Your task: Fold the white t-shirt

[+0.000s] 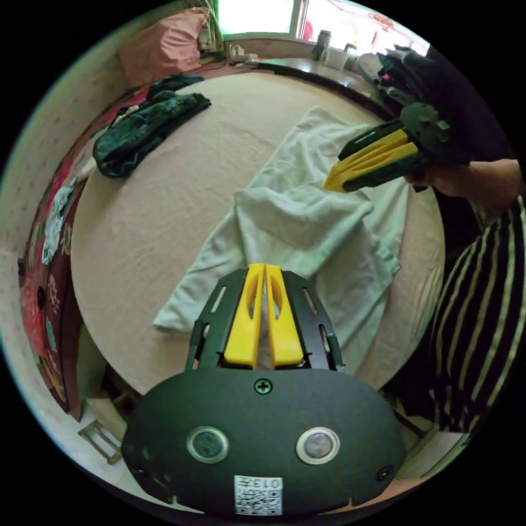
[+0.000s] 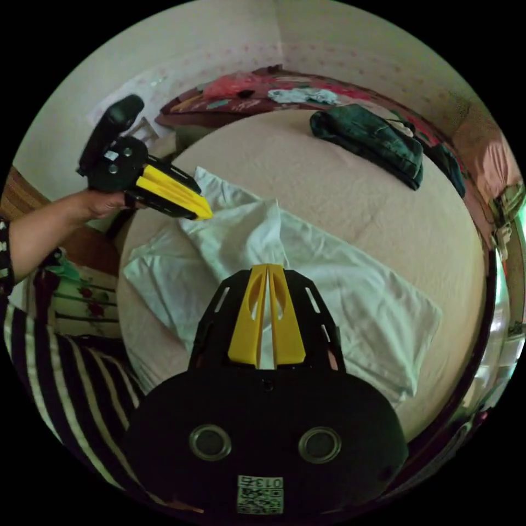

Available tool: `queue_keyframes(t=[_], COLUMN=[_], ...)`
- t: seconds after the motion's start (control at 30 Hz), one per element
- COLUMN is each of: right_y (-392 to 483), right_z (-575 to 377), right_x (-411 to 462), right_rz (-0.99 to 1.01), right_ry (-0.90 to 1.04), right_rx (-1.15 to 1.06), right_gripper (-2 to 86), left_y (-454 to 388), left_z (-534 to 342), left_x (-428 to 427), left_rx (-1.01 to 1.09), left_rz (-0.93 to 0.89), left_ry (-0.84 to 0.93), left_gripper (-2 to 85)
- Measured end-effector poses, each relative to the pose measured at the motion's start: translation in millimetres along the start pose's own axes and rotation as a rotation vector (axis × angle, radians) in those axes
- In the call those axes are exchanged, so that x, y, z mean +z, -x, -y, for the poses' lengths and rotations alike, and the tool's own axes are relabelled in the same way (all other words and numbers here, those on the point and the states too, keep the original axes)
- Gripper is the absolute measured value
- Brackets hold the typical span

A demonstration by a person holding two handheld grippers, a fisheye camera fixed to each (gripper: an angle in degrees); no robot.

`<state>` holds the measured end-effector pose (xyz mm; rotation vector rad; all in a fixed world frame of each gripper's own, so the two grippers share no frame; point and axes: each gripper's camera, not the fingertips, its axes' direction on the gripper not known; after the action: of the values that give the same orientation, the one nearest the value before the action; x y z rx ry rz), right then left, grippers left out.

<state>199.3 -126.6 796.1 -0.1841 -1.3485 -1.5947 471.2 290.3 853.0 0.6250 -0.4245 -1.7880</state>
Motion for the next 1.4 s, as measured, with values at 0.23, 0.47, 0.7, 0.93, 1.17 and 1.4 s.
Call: queue_keyframes(t=[0.23, 0.47, 0.7, 0.93, 1.17, 1.4], right_y=[6.6, -42.6, -55.5, -54.7, -53.2, 31.7], right_z=[6.3, -26.1, -37.5, -26.2, 0.6, 105.9], right_x=[0.8, -14.9, -23.6, -12.1, -30.9, -24.3], right_rz=[-0.085, -0.33, -0.362, -0.416, -0.364, 0.035], right_ry=[-0.009, 0.049, 0.114, 0.166, 0.102, -0.051], right_rx=[0.039, 0.346, 0.412, 0.384, 0.39, -0.152], right_gripper=[0.3, 0.4, 0.2, 0.2, 0.7, 4.5], left_y=[-20.8, -59.8, -79.0, -175.4, -191.7, -189.3], left_z=[-26.6, -46.1, -70.8, -40.2, -70.3, -187.0], left_x=[5.9, 5.7, -5.1, -2.5, 10.1, -4.3], left_rx=[-0.127, -0.091, -0.105, 0.179, 0.069, -0.474], left_rz=[0.05, 0.132, 0.14, 0.15, 0.171, 0.097], left_ry=[0.054, 0.076, 0.054, -0.057, 0.028, -0.002], left_gripper=[-0.3, -0.3, -0.2, -0.2, 0.6, 9.4])
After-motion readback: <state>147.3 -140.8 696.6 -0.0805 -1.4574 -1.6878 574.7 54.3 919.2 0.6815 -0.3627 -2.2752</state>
